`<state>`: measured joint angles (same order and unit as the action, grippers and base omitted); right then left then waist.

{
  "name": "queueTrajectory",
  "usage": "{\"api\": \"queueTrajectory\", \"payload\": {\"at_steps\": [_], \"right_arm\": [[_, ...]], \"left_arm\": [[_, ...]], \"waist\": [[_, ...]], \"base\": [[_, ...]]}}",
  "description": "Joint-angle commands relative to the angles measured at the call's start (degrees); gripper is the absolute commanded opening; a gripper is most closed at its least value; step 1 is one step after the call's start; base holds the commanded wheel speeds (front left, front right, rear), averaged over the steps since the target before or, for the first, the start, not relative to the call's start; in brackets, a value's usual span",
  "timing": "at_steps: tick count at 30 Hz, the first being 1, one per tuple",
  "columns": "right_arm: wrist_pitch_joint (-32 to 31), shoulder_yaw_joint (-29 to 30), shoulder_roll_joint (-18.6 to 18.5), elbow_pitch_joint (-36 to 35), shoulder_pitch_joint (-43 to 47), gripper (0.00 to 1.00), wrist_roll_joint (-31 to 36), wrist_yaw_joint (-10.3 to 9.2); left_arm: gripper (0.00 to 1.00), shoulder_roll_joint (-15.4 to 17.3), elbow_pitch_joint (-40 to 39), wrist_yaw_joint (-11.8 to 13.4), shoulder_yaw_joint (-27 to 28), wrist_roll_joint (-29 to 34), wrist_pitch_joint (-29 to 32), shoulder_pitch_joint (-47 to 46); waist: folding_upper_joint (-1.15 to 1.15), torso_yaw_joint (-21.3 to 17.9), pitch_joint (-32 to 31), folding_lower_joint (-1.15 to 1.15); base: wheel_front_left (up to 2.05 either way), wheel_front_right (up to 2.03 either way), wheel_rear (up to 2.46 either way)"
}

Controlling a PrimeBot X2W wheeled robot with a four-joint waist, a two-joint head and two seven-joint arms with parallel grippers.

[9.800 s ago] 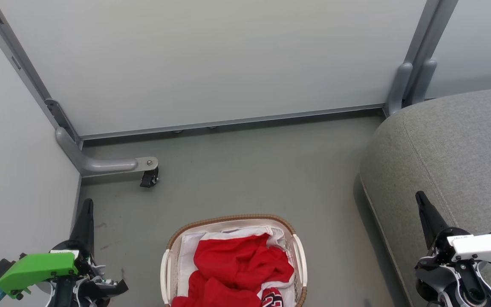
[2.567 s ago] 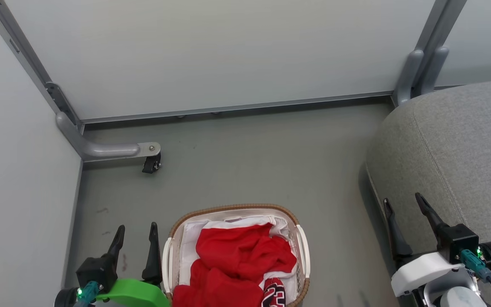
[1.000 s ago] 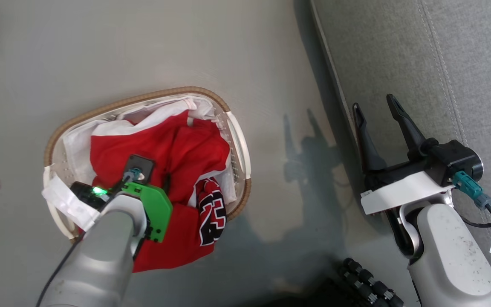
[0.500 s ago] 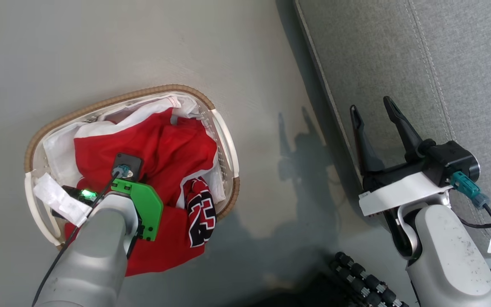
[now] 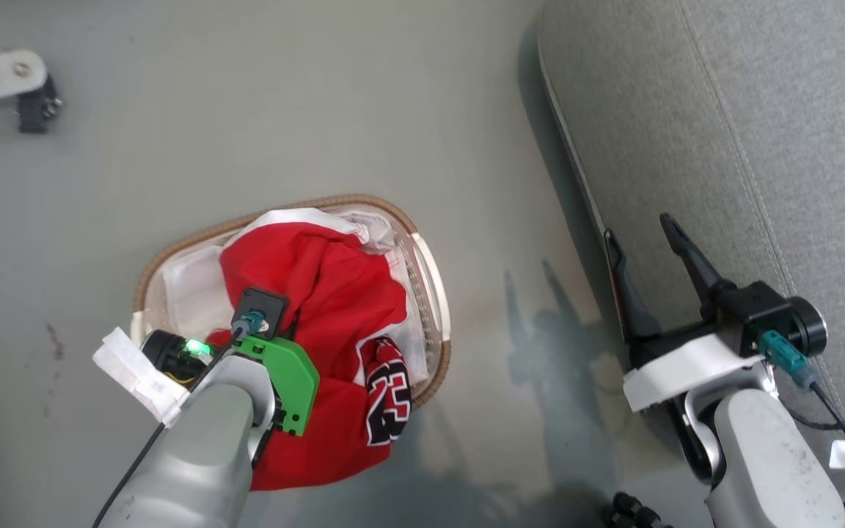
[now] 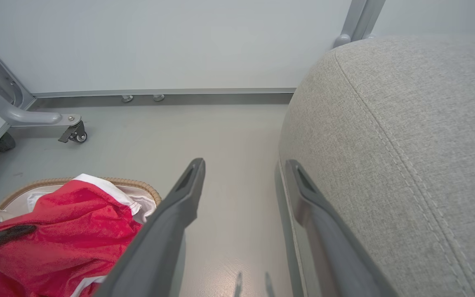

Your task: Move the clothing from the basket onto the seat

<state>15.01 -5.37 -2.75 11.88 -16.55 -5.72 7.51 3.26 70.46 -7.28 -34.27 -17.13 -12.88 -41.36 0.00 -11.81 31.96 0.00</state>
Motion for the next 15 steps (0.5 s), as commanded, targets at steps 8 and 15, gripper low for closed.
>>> {"api": "queueTrajectory", "payload": {"at_steps": [8, 15], "right_arm": [[0.26, 0.14, -0.26, 1.88, 6.15, 1.0, 2.52, -0.04], [0.2, -0.1, -0.27, 2.99, 10.81, 1.0, 3.2, -0.04]], "left_arm": [[0.0, 0.07, -5.59, -0.25, -4.65, 0.41, -2.13, 2.6], [0.0, 3.48, -15.09, -0.25, -7.81, -0.61, -2.36, 3.28]], "waist": [[0.0, 8.72, -17.06, 0.0], [0.0, 10.92, -25.4, 0.0]], "base": [[0.0, 0.0, 0.0], [0.0, 0.0, 0.0]]}}
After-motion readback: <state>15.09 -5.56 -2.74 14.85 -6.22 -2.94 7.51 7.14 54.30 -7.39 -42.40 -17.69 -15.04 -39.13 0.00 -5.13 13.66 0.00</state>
